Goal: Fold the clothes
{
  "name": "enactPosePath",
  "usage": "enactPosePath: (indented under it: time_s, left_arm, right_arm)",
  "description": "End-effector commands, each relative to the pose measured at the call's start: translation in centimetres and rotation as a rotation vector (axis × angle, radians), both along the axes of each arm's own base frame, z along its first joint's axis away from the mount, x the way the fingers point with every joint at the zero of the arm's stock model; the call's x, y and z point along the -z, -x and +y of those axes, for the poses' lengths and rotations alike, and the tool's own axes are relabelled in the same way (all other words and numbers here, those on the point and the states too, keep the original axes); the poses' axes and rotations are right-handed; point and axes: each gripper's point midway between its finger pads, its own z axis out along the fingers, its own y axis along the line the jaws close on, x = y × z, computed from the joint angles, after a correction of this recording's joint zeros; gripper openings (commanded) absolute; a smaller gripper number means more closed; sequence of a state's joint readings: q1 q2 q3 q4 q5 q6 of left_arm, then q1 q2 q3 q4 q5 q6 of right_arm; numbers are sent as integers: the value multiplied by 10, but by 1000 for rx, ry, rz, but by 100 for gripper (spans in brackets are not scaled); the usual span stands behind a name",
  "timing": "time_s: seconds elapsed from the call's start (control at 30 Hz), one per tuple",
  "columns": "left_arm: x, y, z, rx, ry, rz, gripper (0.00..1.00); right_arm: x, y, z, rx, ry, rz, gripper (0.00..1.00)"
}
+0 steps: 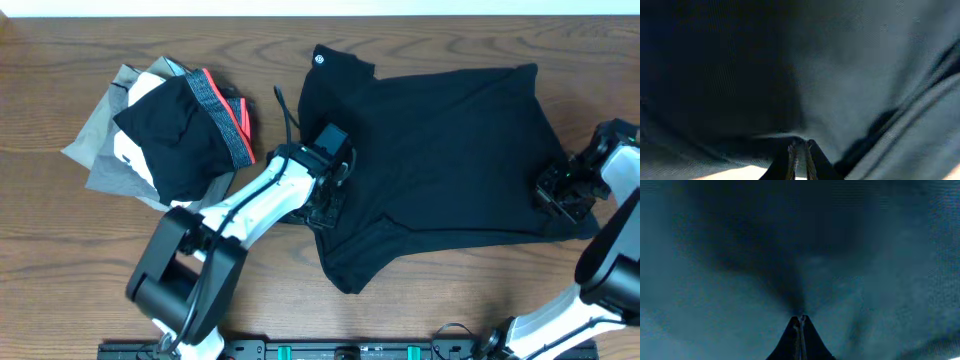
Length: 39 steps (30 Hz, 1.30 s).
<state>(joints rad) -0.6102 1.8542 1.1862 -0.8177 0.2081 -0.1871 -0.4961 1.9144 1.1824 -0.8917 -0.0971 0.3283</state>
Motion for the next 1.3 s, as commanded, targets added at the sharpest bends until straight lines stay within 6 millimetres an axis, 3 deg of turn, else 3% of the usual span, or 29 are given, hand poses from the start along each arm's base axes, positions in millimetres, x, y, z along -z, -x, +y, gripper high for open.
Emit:
enactPosePath:
  time_s: [0.0,0.17,0.3,0.4,0.53,0.63,0.73,0.8,0.83,0.87,1.03,1.13,1.27]
  left_arm:
    - [15,9,11,-6,-56,62,10]
    - [27,31,26,-4,-135,173,8]
    - [23,46,36,-1,-178,235,7]
    - [17,57,48,-1,-220,291,7]
    - [6,72,67,-17,-266,380,6]
    - [-2,71,75,-42,-262,389,6]
    - [-9,47,64,-65,-172,274,6]
    - [-16,25,47,-69,-73,157,6]
    - [-21,12,39,-68,-32,90,6]
    - [-26,1,33,-67,2,34,6]
    - [-32,-37,12,-88,103,-129,7]
    - [-21,-43,7,-103,107,-133,7]
    - [0,-34,4,-110,106,-48,8]
  right_arm:
    - [6,20,-24,4,151,118,1]
    - [-4,47,-56,38,357,265,1]
    - [-19,65,-71,64,470,355,1]
    - [-37,65,-77,69,516,370,2]
    - [-62,51,-80,95,522,294,1]
    - [-68,18,-63,29,388,120,2]
    - [-71,-34,-18,-99,121,-162,5]
    - [-78,-56,9,-171,-30,-304,11]
    - [-81,-63,18,-185,-77,-347,8]
    - [-82,-66,22,-187,-102,-366,1]
    - [-77,-69,35,-223,-103,-361,2]
    - [-64,-58,40,-218,-85,-300,1]
    - [-50,-50,45,-211,-79,-265,1]
